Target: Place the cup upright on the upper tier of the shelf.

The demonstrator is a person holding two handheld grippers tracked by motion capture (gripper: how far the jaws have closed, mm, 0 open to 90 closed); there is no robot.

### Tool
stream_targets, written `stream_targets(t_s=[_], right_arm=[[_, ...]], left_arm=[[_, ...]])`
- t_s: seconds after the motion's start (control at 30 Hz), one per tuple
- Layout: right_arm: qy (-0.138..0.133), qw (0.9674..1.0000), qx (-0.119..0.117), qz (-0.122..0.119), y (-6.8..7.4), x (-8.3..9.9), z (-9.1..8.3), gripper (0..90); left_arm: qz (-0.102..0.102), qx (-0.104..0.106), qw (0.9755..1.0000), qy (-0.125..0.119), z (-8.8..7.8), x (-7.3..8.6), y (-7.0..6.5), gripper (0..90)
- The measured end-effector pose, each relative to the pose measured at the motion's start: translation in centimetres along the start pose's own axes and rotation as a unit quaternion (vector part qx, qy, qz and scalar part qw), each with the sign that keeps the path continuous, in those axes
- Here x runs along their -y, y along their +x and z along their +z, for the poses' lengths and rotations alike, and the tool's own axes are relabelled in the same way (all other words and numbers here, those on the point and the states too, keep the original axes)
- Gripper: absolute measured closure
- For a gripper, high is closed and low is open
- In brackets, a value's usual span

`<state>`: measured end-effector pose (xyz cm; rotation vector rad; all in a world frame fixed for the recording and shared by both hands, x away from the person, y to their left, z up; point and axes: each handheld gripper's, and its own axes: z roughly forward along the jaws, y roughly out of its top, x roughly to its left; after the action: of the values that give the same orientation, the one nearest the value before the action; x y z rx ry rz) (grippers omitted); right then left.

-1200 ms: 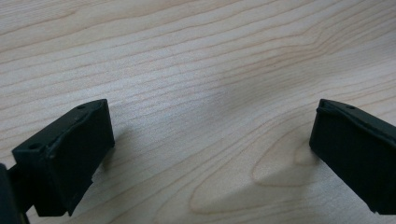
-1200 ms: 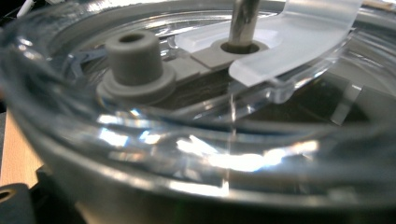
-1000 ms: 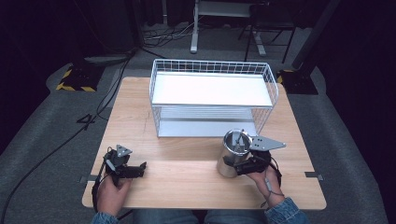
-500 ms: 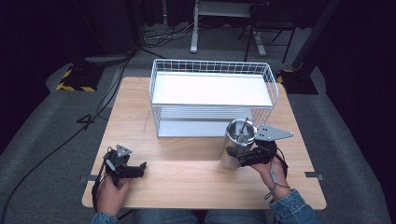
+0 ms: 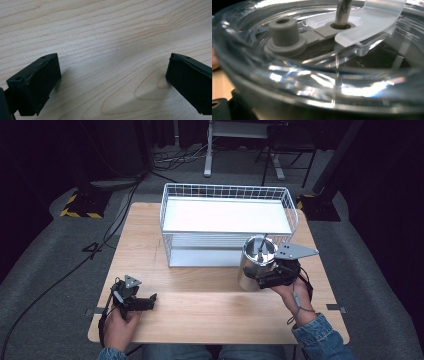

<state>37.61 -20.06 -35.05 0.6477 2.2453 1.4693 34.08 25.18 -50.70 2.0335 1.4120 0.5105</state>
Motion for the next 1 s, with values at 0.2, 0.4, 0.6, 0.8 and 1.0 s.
stream_targets(t_s=[0.2, 0.4, 0.6, 0.8, 1.0], right_arm=[[0.000, 1.0000, 0.002, 0.002, -0.3, -1.2, -0.3, 3.6], [-0.002, 1.0000, 0.006, 0.004, -0.8, -2.9, -0.5, 3.6], [-0.002, 0.9999, 0.010, 0.000, -1.1, -4.7, -0.6, 3.6], [-0.004, 0.9999, 0.015, -0.007, -1.5, -6.9, -0.8, 3.6], [-0.012, 0.9999, 0.011, 0.000, -2.1, -9.0, -1.2, 3.6]], left_arm=[[-0.001, -0.001, 1.0000, 0.000, 0.0, 0.0, 0.0, 0.2], [-0.001, -0.001, 1.0000, 0.000, 0.0, 0.0, 0.0, 0.3], [-0.001, -0.001, 1.0000, 0.000, 0.0, 0.0, 0.0, 0.2], [-0.001, -0.001, 1.0000, 0.000, 0.0, 0.0, 0.0, 0.2], [-0.001, -0.002, 1.0000, 0.001, 0.0, 0.0, 0.0, 0.3]])
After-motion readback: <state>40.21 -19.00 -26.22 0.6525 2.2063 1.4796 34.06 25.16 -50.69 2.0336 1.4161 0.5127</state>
